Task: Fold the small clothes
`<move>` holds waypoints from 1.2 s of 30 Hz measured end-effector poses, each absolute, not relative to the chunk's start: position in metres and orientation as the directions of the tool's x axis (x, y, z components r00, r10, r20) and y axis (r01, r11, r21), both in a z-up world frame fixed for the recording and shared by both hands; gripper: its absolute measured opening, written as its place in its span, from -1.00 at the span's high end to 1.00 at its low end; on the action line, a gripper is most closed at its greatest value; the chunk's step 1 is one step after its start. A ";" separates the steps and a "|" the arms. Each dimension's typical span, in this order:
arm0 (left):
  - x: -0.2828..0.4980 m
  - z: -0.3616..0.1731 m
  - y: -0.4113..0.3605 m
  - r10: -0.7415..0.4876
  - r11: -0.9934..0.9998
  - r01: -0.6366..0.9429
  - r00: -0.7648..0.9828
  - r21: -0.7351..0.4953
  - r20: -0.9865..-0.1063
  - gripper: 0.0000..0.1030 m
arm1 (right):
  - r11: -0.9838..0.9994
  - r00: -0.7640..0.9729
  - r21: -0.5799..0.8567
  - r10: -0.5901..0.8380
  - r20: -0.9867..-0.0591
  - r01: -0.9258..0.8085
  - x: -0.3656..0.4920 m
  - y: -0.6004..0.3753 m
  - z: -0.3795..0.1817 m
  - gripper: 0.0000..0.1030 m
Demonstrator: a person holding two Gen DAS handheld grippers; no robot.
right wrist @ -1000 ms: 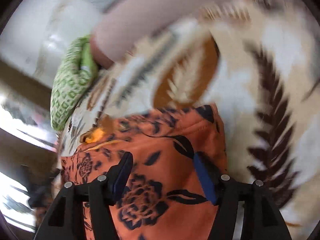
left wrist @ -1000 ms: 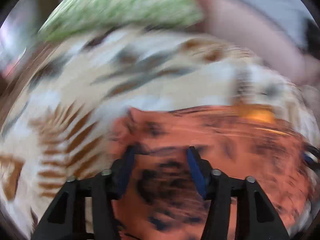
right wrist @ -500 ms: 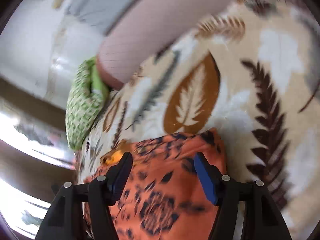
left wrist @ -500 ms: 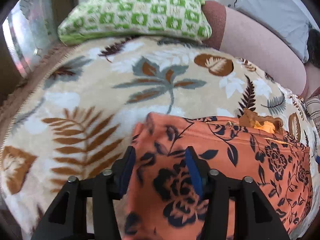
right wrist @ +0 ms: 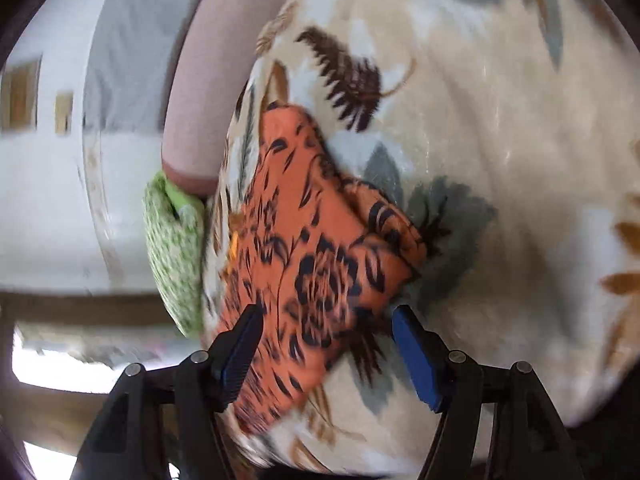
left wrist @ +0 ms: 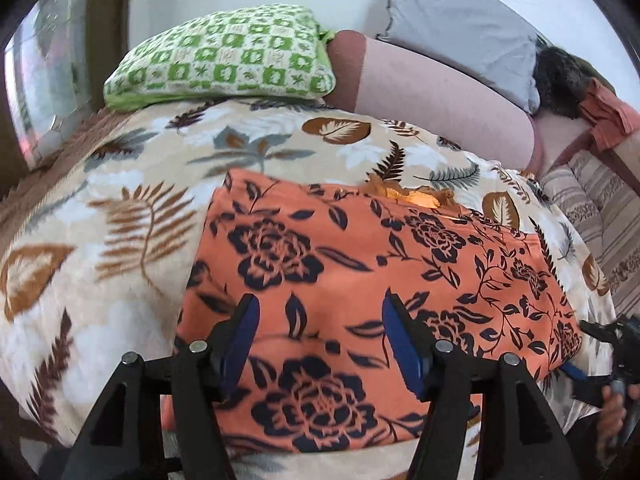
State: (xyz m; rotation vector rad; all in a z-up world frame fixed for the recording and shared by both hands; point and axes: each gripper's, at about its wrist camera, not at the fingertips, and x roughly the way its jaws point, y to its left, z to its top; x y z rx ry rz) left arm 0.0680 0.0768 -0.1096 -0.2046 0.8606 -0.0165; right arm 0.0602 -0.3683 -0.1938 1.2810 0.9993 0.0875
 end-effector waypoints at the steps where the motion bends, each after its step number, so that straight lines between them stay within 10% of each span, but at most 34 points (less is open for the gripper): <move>1: 0.067 -0.113 0.077 -0.096 0.980 -0.071 0.646 -0.185 -0.757 -0.35 | 0.262 0.645 0.842 0.549 -0.532 0.472 0.059 -0.371 -0.201 -0.38; 3: 0.069 -0.126 0.079 -0.062 0.984 -0.096 0.609 -0.151 -0.791 -0.37 | 0.307 0.653 0.851 0.547 -0.524 0.426 0.068 -0.370 -0.197 -0.15; 4: 0.069 -0.134 0.080 -0.049 0.985 -0.106 0.590 -0.138 -0.806 -0.37 | 0.362 0.638 0.829 0.530 -0.559 0.426 0.073 -0.368 -0.195 0.89; 13: 0.066 -0.139 0.079 -0.020 0.991 -0.100 0.560 -0.092 -0.828 -0.37 | 0.581 0.581 0.690 0.407 -0.705 0.430 0.061 -0.351 -0.184 0.62; 17: 0.058 -0.119 0.076 -0.023 0.994 -0.068 0.623 -0.083 -0.782 -0.37 | 0.615 0.653 0.671 0.313 -0.689 0.414 0.051 -0.367 -0.143 -0.19; 24: 0.069 -0.157 0.076 0.055 0.998 -0.054 0.519 0.031 -0.853 -0.38 | 0.631 0.580 0.771 0.599 -0.553 0.084 0.081 -0.338 -0.117 -0.42; 26: 0.065 -0.148 0.077 0.055 0.997 -0.067 0.531 0.022 -0.845 -0.38 | 0.700 0.480 0.689 0.546 -0.686 0.188 0.095 -0.335 -0.157 -0.40; 28: 0.055 -0.135 0.088 0.050 0.994 -0.106 0.565 -0.012 -0.824 -0.38 | 0.623 0.524 0.721 0.524 -0.672 0.303 0.091 -0.354 -0.171 0.29; 33: 0.056 -0.168 0.106 0.089 0.989 -0.143 0.468 0.024 -0.879 -0.45 | 0.660 0.602 0.744 0.553 -0.576 0.106 0.083 -0.343 -0.130 -0.60; 36: 0.051 -0.154 0.109 0.071 0.985 -0.169 0.504 -0.017 -0.861 -0.45 | 0.647 0.564 0.723 0.513 -0.647 0.240 0.092 -0.355 -0.159 -0.29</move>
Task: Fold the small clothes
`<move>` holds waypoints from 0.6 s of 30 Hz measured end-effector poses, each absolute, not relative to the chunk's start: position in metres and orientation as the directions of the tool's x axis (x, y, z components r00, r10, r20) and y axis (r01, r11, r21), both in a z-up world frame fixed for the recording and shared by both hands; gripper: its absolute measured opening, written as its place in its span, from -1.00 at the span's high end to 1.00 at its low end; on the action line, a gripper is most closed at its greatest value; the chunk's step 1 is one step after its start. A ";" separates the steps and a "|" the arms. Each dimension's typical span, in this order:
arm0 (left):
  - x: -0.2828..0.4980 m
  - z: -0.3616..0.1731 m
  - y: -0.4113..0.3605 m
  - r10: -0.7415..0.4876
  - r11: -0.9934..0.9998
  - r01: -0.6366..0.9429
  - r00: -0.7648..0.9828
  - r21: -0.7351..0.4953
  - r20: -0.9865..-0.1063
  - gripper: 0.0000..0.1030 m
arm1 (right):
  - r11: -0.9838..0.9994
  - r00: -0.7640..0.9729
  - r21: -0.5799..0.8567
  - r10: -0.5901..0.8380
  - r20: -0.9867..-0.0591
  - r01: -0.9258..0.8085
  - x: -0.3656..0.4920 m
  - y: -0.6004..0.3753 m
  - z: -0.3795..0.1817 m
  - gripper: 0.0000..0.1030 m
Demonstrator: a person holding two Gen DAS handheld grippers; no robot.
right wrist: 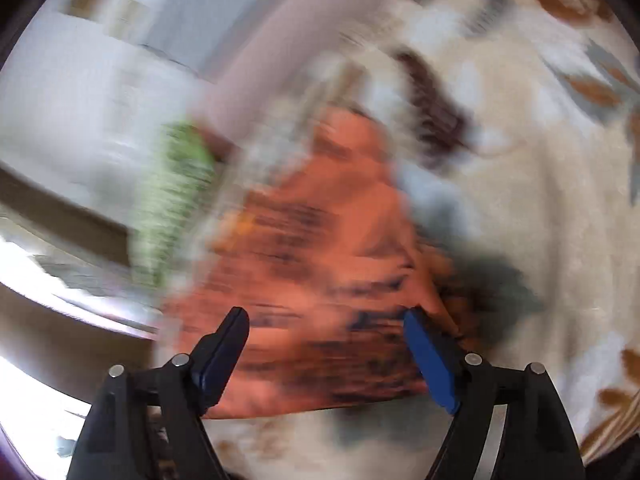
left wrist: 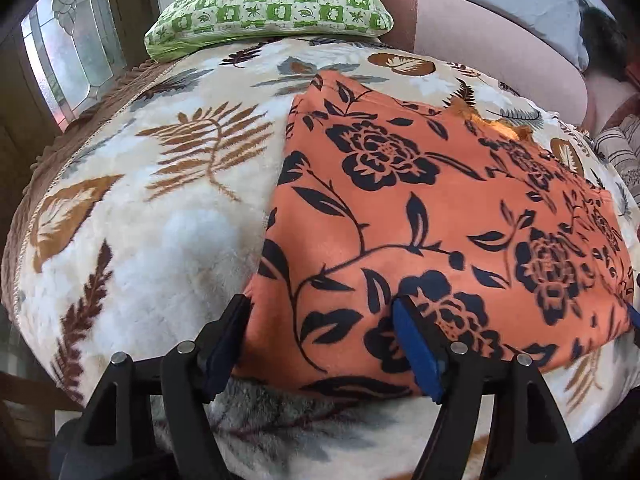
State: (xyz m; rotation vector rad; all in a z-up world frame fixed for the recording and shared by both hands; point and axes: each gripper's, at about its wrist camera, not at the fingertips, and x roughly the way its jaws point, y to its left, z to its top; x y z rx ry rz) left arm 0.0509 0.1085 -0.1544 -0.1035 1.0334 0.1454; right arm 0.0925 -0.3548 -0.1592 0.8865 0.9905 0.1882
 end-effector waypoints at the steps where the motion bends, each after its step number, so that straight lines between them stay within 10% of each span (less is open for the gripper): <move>1: 0.048 -0.150 0.109 0.066 0.985 -0.168 0.519 -0.027 -0.852 -0.45 | 0.616 0.584 0.751 0.528 -0.617 0.236 0.092 -0.355 -0.148 -0.29; 18: 0.041 -0.132 0.135 0.100 0.964 -0.261 0.546 -0.056 -0.832 -0.45 | 0.571 0.599 0.811 0.607 -0.522 0.128 0.137 -0.352 -0.118 -0.41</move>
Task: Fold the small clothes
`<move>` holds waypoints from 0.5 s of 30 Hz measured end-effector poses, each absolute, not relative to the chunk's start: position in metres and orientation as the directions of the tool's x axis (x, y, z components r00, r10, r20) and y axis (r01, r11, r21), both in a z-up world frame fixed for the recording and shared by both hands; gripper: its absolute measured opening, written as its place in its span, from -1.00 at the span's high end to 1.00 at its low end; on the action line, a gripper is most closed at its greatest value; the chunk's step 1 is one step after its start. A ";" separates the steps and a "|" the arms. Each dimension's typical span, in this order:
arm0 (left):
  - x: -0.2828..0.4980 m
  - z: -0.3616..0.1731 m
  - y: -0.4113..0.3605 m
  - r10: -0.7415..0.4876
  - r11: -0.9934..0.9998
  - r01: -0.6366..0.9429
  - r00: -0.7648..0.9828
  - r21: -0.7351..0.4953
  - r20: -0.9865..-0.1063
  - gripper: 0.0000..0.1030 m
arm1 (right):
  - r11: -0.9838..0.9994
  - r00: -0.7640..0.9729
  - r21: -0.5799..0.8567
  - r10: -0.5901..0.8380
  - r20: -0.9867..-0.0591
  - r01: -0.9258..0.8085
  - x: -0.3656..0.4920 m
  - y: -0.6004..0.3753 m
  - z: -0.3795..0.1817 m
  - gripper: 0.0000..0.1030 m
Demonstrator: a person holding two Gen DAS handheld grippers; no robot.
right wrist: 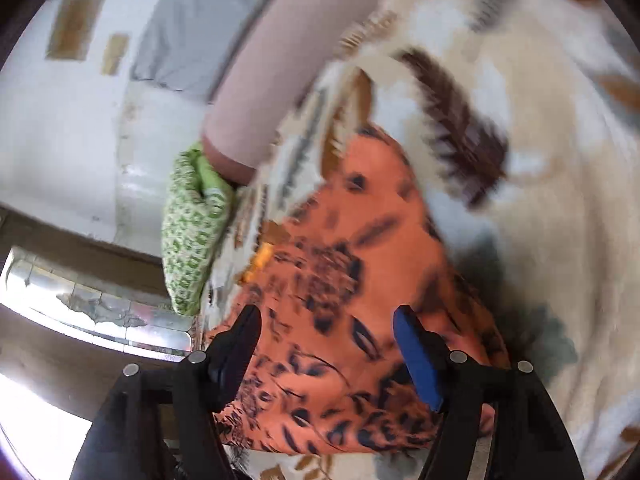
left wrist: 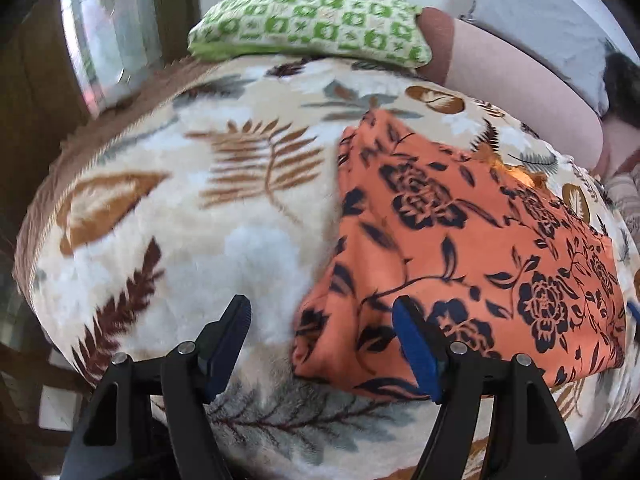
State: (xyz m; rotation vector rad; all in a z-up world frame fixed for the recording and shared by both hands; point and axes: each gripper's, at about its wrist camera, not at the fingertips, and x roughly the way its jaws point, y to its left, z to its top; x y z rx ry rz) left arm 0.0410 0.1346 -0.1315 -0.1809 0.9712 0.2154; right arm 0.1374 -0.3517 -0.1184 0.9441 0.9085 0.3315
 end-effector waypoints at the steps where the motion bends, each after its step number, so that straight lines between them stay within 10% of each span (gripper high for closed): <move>1: 0.042 -0.129 0.131 0.095 0.966 -0.252 0.554 -0.057 -0.827 -0.45 | 0.566 0.595 0.816 0.618 -0.514 0.117 0.148 -0.350 -0.117 -0.41; 15: 0.054 -0.138 0.095 0.065 0.989 -0.145 0.540 -0.017 -0.839 -0.45 | 0.425 0.562 0.889 0.699 -0.441 0.169 0.235 -0.371 -0.152 -0.46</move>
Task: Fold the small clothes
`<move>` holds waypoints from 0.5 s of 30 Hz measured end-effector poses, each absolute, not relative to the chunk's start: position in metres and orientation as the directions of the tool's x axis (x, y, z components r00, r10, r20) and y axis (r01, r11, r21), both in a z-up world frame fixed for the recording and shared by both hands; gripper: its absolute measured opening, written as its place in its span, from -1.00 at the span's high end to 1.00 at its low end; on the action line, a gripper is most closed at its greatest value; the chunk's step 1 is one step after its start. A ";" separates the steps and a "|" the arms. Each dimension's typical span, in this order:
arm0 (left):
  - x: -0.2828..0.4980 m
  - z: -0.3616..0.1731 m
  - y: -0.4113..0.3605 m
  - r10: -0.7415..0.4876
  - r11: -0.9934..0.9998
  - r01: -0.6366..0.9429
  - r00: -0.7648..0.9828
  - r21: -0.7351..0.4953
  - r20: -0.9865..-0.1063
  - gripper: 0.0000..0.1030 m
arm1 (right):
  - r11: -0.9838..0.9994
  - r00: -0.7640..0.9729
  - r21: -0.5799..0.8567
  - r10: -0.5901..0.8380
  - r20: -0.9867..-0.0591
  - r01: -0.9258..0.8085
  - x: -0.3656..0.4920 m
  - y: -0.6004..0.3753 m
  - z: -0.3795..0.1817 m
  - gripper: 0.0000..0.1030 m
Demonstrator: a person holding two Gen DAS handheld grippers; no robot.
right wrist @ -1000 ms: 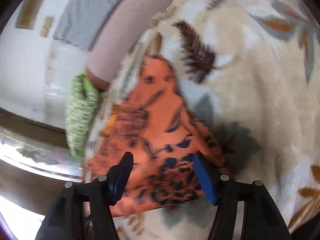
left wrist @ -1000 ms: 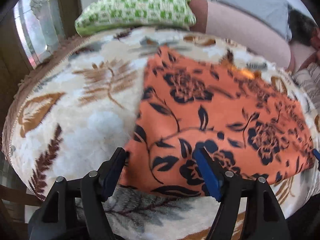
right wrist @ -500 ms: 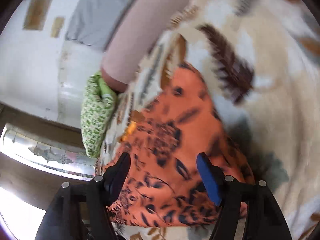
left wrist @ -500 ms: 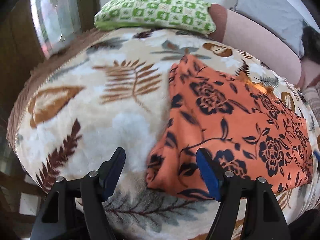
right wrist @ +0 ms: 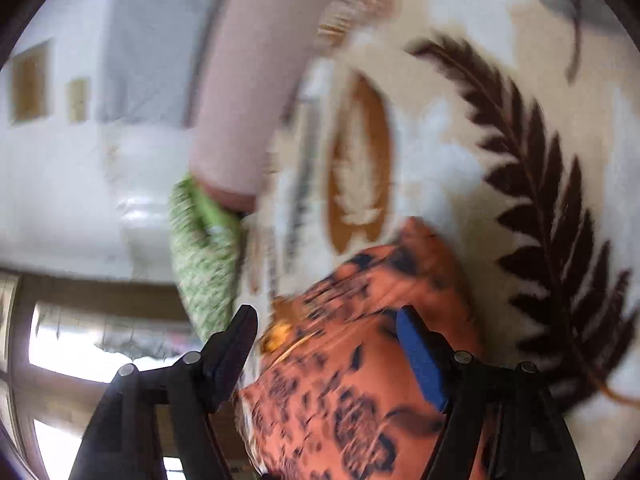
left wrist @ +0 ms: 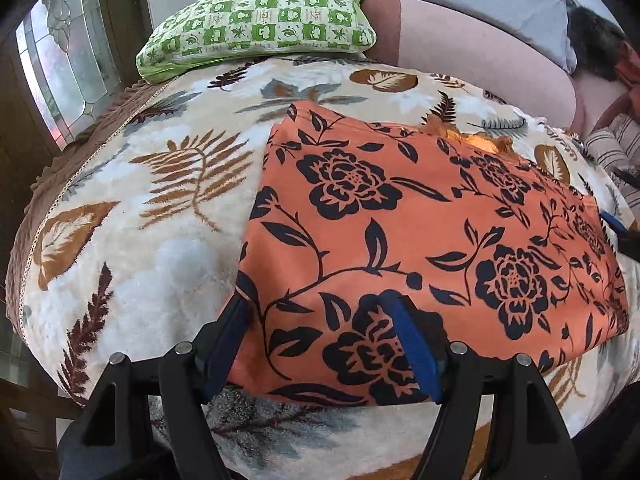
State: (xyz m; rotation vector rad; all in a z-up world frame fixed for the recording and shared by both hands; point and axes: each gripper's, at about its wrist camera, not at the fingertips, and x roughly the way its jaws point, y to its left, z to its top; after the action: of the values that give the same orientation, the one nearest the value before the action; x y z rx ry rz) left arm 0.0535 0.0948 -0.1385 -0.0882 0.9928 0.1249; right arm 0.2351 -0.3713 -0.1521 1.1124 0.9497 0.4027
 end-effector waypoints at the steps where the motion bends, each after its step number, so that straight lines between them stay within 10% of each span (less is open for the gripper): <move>1: 0.053 -0.137 0.095 0.062 0.989 -0.144 0.549 -0.021 -0.833 -0.45 | 0.448 0.562 0.878 0.689 -0.458 0.167 0.218 -0.378 -0.146 -0.46; 15: 0.047 -0.119 0.059 0.027 0.997 -0.073 0.570 -0.018 -0.821 -0.45 | 0.308 0.568 0.862 0.654 -0.499 0.402 0.038 -0.365 -0.194 -0.48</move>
State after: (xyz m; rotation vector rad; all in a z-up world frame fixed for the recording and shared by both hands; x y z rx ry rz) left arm 0.0468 0.0586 -0.1188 -0.0522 0.9627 0.0589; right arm 0.0379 -0.3649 -0.1937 1.3099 1.0257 0.2125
